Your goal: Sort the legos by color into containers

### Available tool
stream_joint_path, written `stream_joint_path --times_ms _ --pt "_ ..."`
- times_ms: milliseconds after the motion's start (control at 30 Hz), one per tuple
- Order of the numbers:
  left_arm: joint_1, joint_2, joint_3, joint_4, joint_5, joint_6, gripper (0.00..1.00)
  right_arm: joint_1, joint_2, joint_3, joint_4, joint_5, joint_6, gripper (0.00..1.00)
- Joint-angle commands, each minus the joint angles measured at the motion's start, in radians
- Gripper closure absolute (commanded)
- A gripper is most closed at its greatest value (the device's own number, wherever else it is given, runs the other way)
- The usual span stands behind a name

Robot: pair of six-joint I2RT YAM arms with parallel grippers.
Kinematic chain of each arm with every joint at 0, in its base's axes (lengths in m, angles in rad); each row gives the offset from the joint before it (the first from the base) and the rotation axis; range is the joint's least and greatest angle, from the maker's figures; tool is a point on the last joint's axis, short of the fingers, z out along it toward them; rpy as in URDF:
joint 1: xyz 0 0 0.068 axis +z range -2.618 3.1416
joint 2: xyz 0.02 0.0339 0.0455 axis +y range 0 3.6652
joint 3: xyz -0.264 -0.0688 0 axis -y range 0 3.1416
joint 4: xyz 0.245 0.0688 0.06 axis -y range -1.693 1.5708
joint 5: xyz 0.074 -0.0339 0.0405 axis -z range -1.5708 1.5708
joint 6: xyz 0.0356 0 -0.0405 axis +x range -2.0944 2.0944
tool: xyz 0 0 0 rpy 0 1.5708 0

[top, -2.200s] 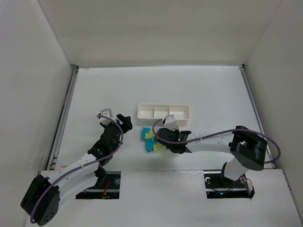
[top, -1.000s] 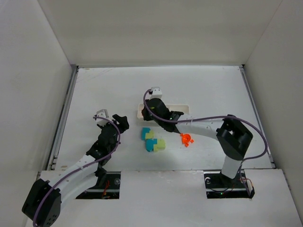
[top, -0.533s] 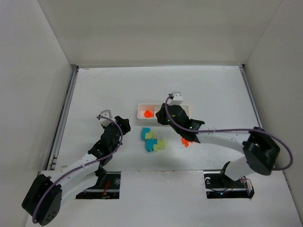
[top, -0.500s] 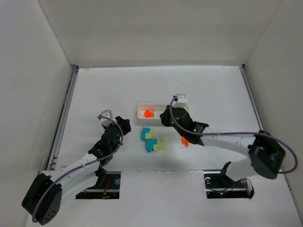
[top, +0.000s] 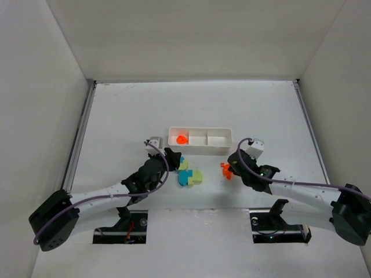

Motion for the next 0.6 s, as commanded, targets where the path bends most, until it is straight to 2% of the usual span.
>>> stream_joint_path --times_ms 0,267,467,567 --pt "-0.065 0.07 0.063 0.107 0.004 0.05 0.59 -0.039 0.019 -0.005 -0.042 -0.006 0.035 0.52" --pt "-0.081 0.113 0.061 0.153 -0.004 0.065 0.59 -0.048 0.076 -0.013 0.063 -0.092 -0.005 0.66" --pt "-0.059 0.092 0.044 0.153 -0.004 0.056 0.55 -0.058 0.107 0.001 0.067 -0.115 -0.014 0.71" --pt "-0.052 0.083 0.039 0.151 -0.004 0.055 0.55 -0.059 0.118 0.004 0.067 -0.119 -0.018 0.79"
